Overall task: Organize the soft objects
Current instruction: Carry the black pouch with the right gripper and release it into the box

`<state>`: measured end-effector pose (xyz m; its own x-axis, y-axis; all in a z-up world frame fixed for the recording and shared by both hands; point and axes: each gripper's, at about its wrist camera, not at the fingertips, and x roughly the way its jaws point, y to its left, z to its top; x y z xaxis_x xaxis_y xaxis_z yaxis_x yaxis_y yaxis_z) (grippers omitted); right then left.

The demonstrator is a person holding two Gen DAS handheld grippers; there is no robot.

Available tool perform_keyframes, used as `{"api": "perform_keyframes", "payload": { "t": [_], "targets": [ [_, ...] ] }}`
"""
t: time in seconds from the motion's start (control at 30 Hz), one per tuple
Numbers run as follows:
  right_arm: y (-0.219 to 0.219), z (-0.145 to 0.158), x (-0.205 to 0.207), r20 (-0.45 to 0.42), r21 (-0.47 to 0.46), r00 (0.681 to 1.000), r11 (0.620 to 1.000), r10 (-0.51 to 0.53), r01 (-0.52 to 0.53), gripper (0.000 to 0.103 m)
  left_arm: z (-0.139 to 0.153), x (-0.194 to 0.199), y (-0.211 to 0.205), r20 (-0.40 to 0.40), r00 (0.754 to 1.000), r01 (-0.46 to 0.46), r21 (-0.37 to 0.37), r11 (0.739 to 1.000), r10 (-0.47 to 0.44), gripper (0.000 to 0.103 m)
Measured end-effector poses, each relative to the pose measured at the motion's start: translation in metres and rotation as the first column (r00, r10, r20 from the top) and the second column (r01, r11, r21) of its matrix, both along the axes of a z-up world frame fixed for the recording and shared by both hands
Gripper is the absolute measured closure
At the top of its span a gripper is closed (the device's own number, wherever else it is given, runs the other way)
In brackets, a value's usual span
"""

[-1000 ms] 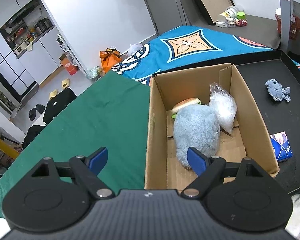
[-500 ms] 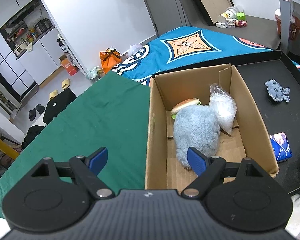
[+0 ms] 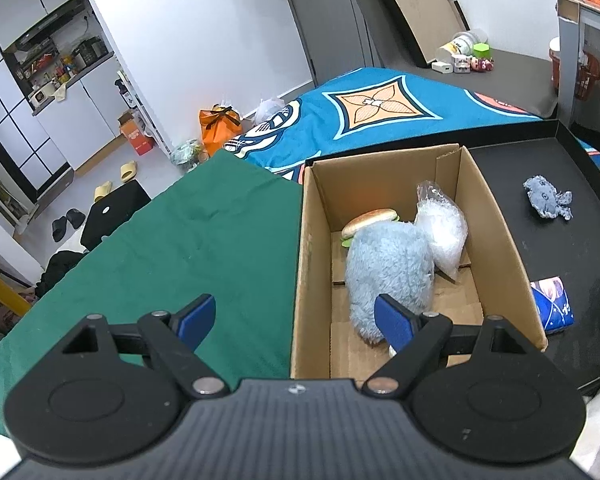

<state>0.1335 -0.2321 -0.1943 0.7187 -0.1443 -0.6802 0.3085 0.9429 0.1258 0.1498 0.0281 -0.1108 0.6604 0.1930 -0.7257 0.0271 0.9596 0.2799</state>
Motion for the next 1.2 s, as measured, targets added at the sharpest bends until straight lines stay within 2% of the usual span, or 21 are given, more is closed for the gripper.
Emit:
{"api": "perform_keyframes", "payload": {
  "t": [0.53, 0.87, 1.2],
  "targets": [
    [0.019, 0.029, 0.006, 0.059, -0.040, 0.987, 0.989, 0.147, -0.144, 0.083, -0.004, 0.003, 0.007, -0.020, 1.000, -0.024, -0.024, 0.999, 0.024, 0.018],
    [0.041, 0.051, 0.012, 0.110, -0.057, 0.958, 0.964, 0.263, -0.258, 0.083, -0.004, 0.004, 0.015, -0.021, 0.998, -0.058, -0.047, 0.997, 0.058, 0.018],
    [0.070, 0.073, 0.022, 0.131, -0.079, 0.926, 0.935, 0.355, -0.347, 0.083, -0.006, 0.008, 0.024, -0.021, 0.998, -0.069, -0.108, 0.992, 0.067, 0.021]
  ]
}}
